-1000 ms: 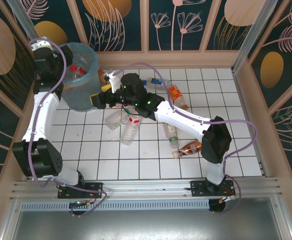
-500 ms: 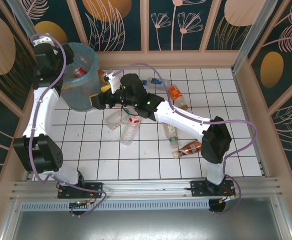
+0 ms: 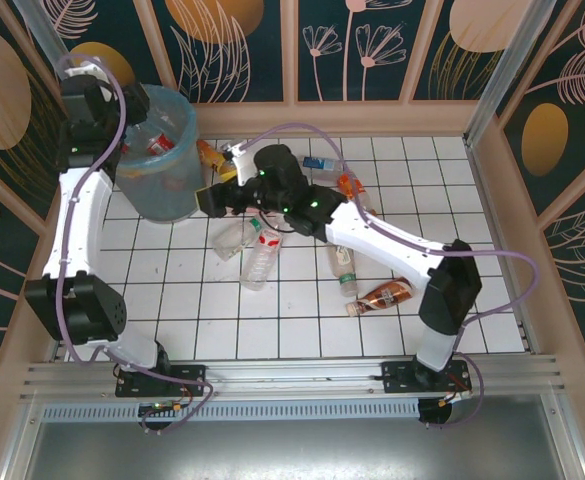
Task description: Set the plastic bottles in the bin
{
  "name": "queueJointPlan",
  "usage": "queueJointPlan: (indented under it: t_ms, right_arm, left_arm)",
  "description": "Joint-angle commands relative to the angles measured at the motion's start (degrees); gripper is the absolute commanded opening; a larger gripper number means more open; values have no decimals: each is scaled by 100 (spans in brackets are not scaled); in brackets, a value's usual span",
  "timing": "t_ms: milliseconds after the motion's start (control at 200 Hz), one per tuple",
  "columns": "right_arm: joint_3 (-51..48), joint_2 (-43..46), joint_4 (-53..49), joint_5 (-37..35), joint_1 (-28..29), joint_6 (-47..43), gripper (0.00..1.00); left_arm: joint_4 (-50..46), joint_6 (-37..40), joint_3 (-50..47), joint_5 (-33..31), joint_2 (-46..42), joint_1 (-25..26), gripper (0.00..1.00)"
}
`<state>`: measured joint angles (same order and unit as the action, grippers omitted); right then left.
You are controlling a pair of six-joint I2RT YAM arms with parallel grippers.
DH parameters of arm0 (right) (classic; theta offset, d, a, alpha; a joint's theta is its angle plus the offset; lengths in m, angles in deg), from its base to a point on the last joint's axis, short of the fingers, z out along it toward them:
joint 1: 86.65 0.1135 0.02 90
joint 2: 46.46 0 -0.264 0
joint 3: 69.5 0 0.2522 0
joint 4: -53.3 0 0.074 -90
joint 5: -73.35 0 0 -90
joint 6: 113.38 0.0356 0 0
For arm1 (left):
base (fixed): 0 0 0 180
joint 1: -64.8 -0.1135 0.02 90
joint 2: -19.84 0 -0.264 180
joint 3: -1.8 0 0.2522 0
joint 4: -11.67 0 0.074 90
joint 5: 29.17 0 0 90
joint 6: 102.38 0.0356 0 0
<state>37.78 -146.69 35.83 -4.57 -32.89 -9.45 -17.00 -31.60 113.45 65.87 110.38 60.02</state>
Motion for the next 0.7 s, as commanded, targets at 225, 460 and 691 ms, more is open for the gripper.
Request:
queueJointPlan:
  t_ms: [225, 460, 691]
  right_arm:
    - [-670, 1140, -1401, -738, -1069, -25, 84]
    - [-1929, 2182, -1667, -768, -2066, 31, 85]
    - [-2697, 2455, -1624, -607, -2565, 48, 86]
  left_arm:
    - [-822, 971, 809, -927, -474, 1726, 48]
    - [-929, 1062, 583, -1386, -39, 2958, 50]
    - [-785, 771, 520, -1228, 487, 3474, 51]
